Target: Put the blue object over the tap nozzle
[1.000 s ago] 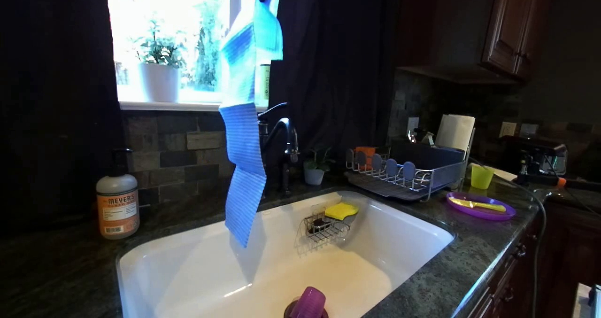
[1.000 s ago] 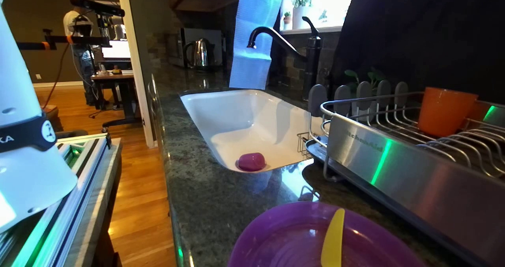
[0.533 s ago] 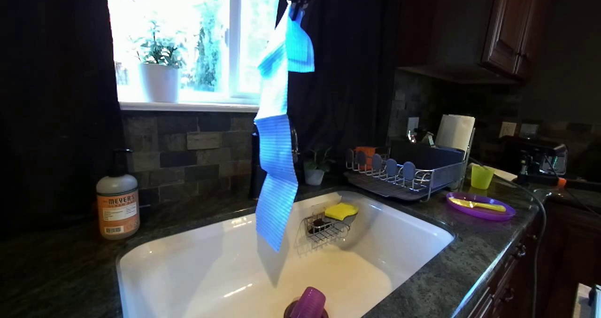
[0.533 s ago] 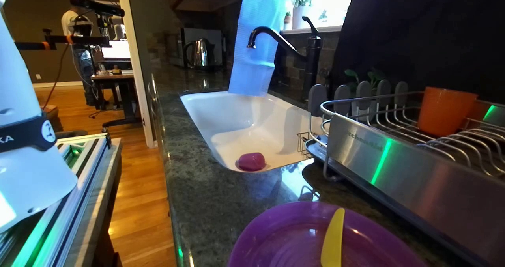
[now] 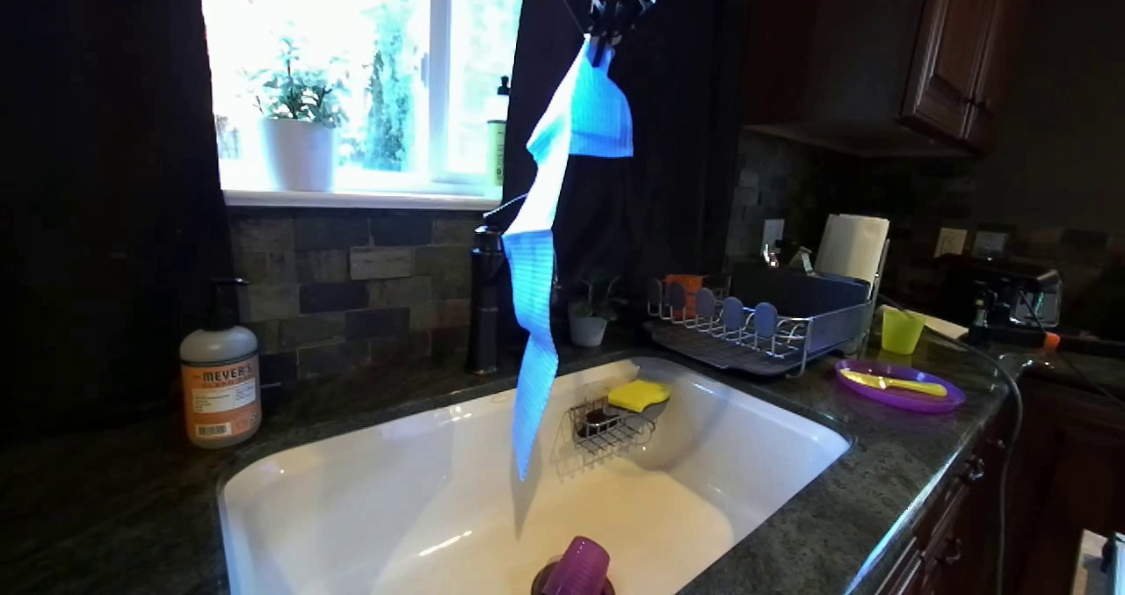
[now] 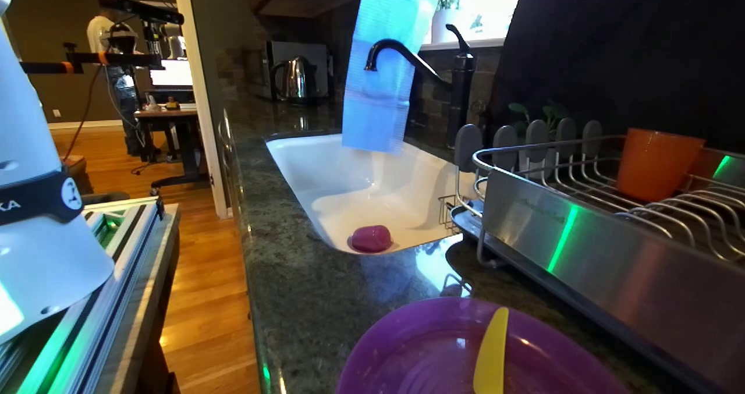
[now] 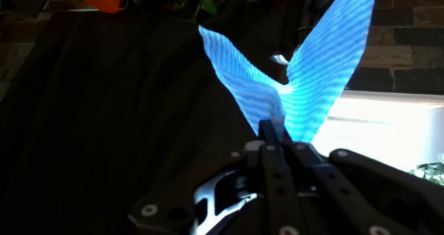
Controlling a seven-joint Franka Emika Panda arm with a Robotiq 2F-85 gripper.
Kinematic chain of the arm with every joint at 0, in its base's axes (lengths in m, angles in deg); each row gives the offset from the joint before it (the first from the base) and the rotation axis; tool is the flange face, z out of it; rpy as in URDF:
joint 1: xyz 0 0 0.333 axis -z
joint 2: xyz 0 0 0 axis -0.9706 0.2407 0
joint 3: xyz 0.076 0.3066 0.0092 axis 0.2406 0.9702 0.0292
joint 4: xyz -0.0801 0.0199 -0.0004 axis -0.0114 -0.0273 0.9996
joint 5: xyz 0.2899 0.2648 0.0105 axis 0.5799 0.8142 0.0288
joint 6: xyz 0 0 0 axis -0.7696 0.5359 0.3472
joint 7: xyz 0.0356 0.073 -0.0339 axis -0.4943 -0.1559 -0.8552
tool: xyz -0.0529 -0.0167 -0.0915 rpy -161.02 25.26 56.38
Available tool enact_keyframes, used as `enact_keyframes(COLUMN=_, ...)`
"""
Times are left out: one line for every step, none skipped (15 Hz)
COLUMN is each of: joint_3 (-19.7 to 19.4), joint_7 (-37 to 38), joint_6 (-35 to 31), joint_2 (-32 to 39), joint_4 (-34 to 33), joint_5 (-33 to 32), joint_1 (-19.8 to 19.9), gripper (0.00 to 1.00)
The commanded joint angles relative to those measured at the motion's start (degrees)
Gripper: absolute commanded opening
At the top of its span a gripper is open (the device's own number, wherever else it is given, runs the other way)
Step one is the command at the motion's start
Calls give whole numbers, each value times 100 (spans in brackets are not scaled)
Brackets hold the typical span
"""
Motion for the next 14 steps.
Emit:
enact_keyframes(joint_3=-3, joint_7=191, joint_6=125, joint_2=-237, joint_4=367, joint_5=155, joint_1=58, gripper=0)
enact_keyframes(joint_3=-19, joint_7=234, joint_6=81, joint_2=-245, joint_4=432, joint_5=145, joint_1=81, gripper=0)
enact_keyframes(joint_3=-70, joint_7=273, joint_6=-19, joint_2=-239, joint_4=521, joint_5=156, joint_1=108, gripper=0)
enact_keyframes(joint_3=-106, joint_7=308, joint_6=-46, joint_2=-222, joint_4=574, joint_5=182, joint_1=127, gripper=0)
enact_keyframes(joint_3=-167, joint_7=317, joint_6=-145, joint_2=-214, joint_4=648, joint_5=215, joint_1=141, gripper=0)
enact_keyframes(joint_3=-227, joint_7=343, joint_6=-271, joint_2=-201, joint_4=716, joint_5=243, joint_1=152, gripper=0)
enact_keyframes(joint_3=-280, joint_7=359, joint_6=-373, joint_2=-192, joint_4=777, joint_5=275, joint_1=173, gripper=0)
enact_keyframes(joint_3=-331, joint_7=370, joint_6=-509, joint_2=-177, joint_4=841, joint_5=329, joint_1=194, gripper=0)
enact_keyframes(joint_3=-396, joint_7=332, joint_6=-707, joint_2=-180, joint_4=911, joint_5=406, joint_1=210, gripper=0)
enact_keyframes(joint_3=-425, joint_7=314, joint_6=-796, joint_2=-159, joint_4=960, joint_5=489, joint_1=236, gripper=0)
enact_keyframes(joint_3=-434, joint_7=215, joint_6=-876, joint_2=-162, joint_4=967, joint_5=578, joint_1=231, gripper=0)
enact_keyframes(joint_3=-327, joint_7=223, joint_6=-663, joint_2=-77, joint_4=794, joint_5=410, joint_1=303, gripper=1)
enact_keyframes(joint_3=-342, joint_7=217, joint_6=-727, joint_2=-76, joint_4=824, joint_5=459, joint_1=317, gripper=1)
enact_keyframes(joint_3=-343, joint_7=216, joint_6=-750, joint_2=-76, joint_4=835, joint_5=481, joint_1=320, gripper=1)
